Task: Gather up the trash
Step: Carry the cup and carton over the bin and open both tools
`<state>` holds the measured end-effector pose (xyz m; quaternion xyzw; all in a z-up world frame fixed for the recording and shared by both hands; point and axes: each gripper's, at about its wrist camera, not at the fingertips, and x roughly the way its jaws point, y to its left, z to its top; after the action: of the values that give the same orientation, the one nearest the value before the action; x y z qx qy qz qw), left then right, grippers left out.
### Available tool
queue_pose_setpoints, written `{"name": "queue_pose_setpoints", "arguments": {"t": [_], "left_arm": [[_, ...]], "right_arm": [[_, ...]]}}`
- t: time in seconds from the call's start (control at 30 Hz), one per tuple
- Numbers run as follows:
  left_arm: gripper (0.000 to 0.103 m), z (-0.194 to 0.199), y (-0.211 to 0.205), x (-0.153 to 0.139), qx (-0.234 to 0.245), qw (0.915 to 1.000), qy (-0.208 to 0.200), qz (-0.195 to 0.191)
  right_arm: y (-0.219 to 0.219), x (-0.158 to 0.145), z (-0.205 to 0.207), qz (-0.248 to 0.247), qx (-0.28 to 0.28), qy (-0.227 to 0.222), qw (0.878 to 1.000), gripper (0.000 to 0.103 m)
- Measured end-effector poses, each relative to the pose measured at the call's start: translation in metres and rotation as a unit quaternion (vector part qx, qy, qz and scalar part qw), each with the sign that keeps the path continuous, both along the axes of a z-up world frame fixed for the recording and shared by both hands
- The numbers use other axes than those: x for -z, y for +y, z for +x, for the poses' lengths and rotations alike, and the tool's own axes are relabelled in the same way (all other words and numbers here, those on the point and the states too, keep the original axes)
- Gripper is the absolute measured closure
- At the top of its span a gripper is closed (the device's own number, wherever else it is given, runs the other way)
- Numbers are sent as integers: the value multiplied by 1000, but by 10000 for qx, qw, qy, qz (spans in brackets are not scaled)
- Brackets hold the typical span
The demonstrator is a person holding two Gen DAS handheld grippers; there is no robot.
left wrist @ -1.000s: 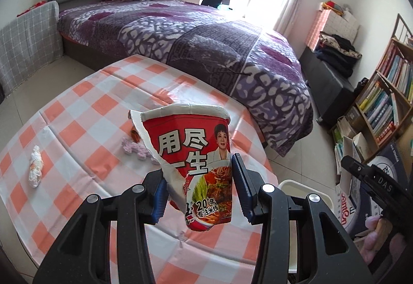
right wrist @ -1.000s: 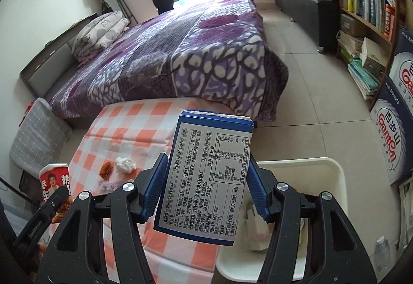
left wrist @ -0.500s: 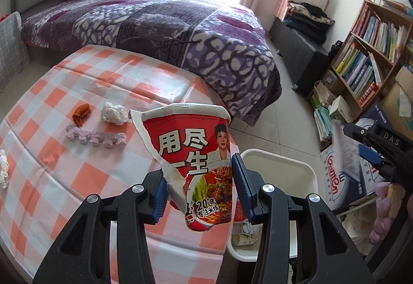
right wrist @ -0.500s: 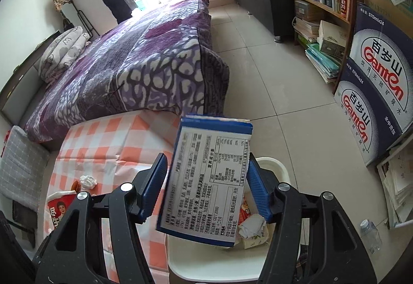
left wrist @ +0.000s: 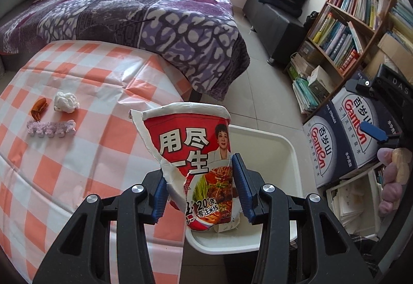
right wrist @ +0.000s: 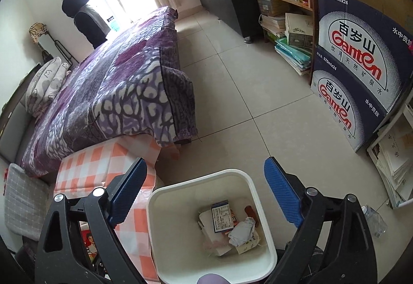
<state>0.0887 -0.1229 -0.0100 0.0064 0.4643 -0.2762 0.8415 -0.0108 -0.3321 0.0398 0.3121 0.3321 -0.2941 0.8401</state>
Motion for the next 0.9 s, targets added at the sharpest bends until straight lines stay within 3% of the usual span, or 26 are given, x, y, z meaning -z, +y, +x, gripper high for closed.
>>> {"name": "queue_pose_setpoints", "arguments": {"t": [0.17,0.3,0.4,0.47,0.67,0.9], "left_arm": [[57,-12,-23,18,365,9989,309,27],[55,-20,-39,30,780,9941,738,-171],[47,-21,-44,35,875,9912,946,-298],[33,-20,-41,36,795,9917,968,-301],[28,-6,-16,35,400,9927,1087,-338],[23,11,37,29,-325,9962,796,150]], "right_arm": [[-6,1,-4,105,69,-33,9999,13],[-7,0,-4,122,70,-71,9999,12],[-5,0,-3,137,55,-71,9999,12],[-5,0,-2,141,38,-75,9999,12],[6,2,8,187,-92,-30,9998,9],[35,10,31,279,-560,143,9979,7]]}}
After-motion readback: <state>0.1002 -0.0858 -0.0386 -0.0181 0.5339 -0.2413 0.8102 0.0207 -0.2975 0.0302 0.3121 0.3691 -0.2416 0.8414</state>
